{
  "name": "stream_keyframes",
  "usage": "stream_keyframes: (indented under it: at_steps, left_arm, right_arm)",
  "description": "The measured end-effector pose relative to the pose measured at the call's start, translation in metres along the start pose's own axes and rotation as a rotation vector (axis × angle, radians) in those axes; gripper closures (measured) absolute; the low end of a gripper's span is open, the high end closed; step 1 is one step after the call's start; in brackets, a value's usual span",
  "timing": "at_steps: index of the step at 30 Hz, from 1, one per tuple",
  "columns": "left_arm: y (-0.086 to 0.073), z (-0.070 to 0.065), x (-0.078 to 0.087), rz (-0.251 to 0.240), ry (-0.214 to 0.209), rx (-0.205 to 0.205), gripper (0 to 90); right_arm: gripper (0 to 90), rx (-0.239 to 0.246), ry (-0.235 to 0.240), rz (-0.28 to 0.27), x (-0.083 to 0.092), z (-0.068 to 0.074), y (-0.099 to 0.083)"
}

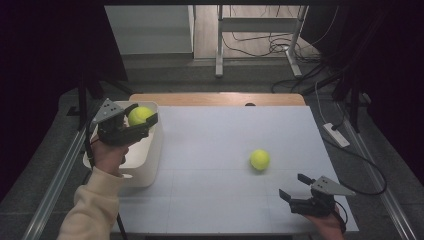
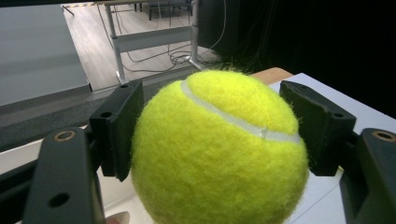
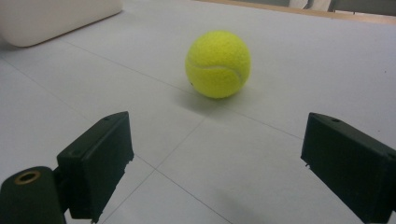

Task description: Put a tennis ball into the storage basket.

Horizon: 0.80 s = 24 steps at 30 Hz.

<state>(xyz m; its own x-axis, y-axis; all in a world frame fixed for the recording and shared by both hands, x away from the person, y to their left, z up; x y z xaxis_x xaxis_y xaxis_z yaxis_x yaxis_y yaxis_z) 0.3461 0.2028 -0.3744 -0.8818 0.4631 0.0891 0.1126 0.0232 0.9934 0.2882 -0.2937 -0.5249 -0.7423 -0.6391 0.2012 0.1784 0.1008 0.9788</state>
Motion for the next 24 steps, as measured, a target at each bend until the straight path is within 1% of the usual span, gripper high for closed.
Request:
stream_keyframes:
  at_steps: [6,15,24]
  left_arm:
    - [0.0,0.005,-0.001,0.009,0.015,-0.002,26.4]
    - [-0.002,0.016,-0.002,0.018,0.044,0.015,26.5]
    - [-0.006,0.027,-0.004,0.036,0.076,0.019,26.4]
  right_arm:
    - [8.7,0.0,0.0,0.0,0.0,0.0,0.0]
    - [8.7,0.001,-0.001,-0.002,0.0,0.0,0.0]
    - [8.7,0.0,-0.002,-0.001,0.0,0.0,0.0]
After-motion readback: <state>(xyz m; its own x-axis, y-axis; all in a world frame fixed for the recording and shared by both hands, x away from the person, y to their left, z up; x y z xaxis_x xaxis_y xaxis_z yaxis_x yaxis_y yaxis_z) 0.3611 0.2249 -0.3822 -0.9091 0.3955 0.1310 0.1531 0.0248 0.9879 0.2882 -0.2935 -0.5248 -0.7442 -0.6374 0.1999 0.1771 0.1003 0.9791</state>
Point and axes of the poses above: each handheld gripper's, and its own axes: x roughly backward along the jaws, y roughly out of its top, z roughly to its left, the point moved 5 cm from there along -x, roughly forward along the jaws, and after that the axes turned 14 degrees about -z, right-handed, at the moved point
